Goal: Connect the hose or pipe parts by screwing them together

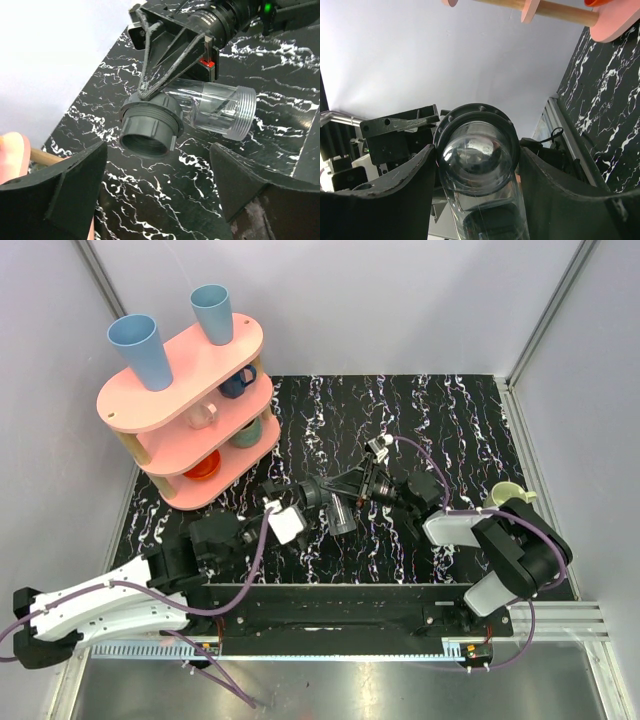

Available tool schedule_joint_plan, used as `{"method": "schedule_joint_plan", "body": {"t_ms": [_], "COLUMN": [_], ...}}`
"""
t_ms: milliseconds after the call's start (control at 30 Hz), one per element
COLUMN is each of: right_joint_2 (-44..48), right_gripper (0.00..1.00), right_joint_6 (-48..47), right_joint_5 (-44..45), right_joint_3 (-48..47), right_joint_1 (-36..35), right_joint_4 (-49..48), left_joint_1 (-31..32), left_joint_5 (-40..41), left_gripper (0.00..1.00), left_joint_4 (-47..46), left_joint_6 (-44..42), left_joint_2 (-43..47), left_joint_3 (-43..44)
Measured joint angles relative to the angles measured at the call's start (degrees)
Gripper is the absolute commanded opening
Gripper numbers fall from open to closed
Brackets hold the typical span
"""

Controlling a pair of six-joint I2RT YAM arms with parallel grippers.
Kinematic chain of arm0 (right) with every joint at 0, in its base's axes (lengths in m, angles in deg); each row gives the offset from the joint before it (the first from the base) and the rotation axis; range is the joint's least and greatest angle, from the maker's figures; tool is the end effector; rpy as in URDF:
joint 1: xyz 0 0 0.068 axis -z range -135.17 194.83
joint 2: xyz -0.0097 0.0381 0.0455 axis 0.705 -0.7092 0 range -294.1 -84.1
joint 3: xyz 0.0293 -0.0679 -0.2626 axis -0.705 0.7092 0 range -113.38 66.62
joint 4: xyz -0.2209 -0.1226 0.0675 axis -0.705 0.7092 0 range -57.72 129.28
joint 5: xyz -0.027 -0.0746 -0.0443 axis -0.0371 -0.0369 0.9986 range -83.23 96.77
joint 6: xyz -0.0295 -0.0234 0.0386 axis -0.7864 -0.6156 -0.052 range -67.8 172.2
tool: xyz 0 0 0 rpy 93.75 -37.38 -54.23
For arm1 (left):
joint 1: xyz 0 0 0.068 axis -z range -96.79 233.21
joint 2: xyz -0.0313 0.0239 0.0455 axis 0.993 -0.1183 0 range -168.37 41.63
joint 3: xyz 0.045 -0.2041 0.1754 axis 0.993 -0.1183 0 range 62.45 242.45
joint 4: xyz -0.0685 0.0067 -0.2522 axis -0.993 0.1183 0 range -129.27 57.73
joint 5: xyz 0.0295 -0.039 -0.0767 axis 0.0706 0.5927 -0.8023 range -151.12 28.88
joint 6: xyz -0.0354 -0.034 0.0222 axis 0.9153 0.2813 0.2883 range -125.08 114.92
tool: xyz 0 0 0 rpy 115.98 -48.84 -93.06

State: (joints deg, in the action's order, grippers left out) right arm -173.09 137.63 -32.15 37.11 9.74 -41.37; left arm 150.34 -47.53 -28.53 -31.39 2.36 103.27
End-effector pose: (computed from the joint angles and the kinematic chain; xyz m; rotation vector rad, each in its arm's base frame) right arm 0.2245 0.1850 0.2217 0.0240 1.7865 2.0992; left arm 0.0722 -0.1498 0.3299 1.1383 1.3126 -0.3202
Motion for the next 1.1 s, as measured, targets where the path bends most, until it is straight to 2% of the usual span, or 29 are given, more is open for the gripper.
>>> {"method": "schedule_joint_plan", "body": {"t_ms": [167,333,533,700,800,933,1100], "right_joint_2": [0.6,6.0,17.4,25.8,29.2,32.7,34.4], "right_gripper": [0.0,0.0,0.01,0.02,0.02,0.02,0.01], "right_joint_6": [-3.2,-12.8,-28.3,-40.3,-46.1,-51.7,-55.3], "right_joint_5": [-0.2,-0.8,-1.2,-1.3,-1.3,-2.1,-2.8], "right_joint_3": [0.0,0.6,1.9,4.5,6.3,9.1,9.8], "right_joint_1": [1.6,2.3,2.3,2.3,2.3,2.4,2.4], "right_joint_4": [0.0,0.2,-0.2,-0.7,-0.7,-0.6,-0.6], "left_joint_1": [0.0,-1.1,-9.2,-21.0,-25.8,-27.1,-27.1], "left_joint_5": [3.2,8.0,6.0,-8.5,-20.1,-31.8,-40.1], "left_gripper": [0.93,0.93,0.93,0.91,0.91,0.9,0.83], "left_joint_4": [4.4,11.2,19.3,21.9,18.1,10.1,2.2], "left_joint_6": [11.5,27.8,47.3,60.0,68.1,76.7,82.4], "left_joint_2": [1.7,-1.1,-5.2,-7.8,-8.9,-10.0,-12.1], "left_joint_3": [3.9,13.8,24.2,26.6,24.5,18.9,16.0]}}
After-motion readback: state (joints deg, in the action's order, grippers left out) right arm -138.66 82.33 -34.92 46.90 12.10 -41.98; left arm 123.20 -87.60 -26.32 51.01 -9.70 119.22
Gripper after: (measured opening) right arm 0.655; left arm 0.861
